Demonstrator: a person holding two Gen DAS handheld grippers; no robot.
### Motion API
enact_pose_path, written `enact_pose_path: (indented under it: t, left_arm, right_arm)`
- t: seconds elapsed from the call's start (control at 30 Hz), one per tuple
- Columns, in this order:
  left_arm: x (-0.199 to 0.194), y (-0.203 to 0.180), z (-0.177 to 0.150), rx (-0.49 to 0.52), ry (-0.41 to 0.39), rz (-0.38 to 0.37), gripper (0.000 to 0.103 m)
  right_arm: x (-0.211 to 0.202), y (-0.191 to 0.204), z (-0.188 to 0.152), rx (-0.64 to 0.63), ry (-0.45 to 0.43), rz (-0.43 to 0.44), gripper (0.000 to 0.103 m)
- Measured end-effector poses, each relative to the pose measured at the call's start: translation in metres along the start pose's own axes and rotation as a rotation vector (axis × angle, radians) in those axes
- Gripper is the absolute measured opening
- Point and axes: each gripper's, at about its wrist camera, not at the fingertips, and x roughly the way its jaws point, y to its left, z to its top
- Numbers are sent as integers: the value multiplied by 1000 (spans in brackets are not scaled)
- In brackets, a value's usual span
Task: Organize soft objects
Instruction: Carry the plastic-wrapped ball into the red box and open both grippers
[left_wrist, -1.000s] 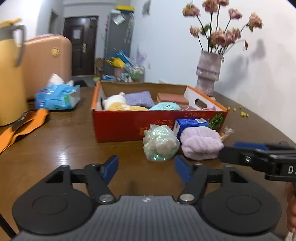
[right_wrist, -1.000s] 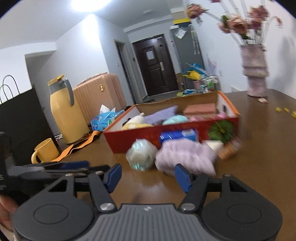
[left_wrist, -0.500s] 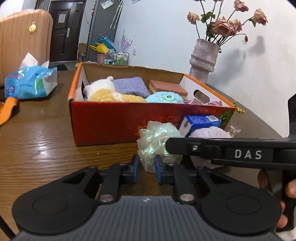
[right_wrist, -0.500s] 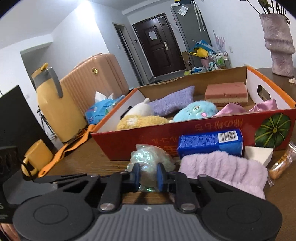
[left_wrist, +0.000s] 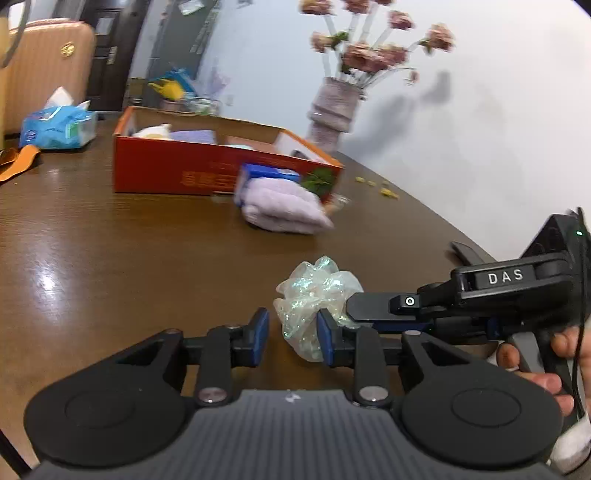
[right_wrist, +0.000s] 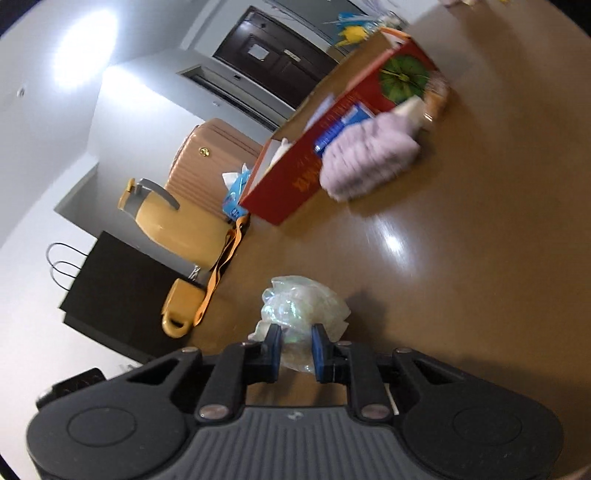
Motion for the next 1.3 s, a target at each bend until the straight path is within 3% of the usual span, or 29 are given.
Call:
enact_pose_path:
  t: [0.13,0.2,0.33,0.43,0.53,0.63,0.7,0.77,0.83,0.93,1.03,1.2,1.3]
  left_arm:
    - [-7,-9,-6,-36,2,-20,12]
    - [-6,-10,-3,-65,6,1,12]
    - [-4,-3,7,-119,5,10,11]
    - [-3,4,14,-162,-23,58,15]
    - [-9,9,20,-186,-52,57,19]
    - [-16,10,16,-168,-70,33,40]
    - [-15,8,8,-147,-51,10,44]
    - [-9,7,-2,-137,-19,5,49]
    - [3,7,-10,-128,16,23,49]
    - [12,6,-15,-109,17,28,41]
    - [20,7,-13,-107,30,-3,15]
    - [21,5,-8,-83,9,-23,6]
    - [18,7,18,-67,-41,-52,6]
  right_arm:
    - [-20,4,-14,-1,-47,-2,27]
    - [-25,13,-17,-87,-73,-34,28]
    - [-31,35,-23,-318,-158,-156,50]
    - [-27,43,-18,-440,-190,-228,50]
    - [-18,45,-9,-456,-177,-223,50]
    - [-6,40,-5,-454,-139,-199,43]
    - [6,33,-3,-433,-106,-192,32]
    - [11,23,0,-357,-103,-135,31]
    - [15,14,3,-283,-92,-91,22]
    - [18,-1,9,-174,-85,-55,16]
    - [17,-7,8,-134,-95,-71,9]
    - [14,3,7,-173,-110,-90,5]
    - [11,20,23,-225,-146,-95,5]
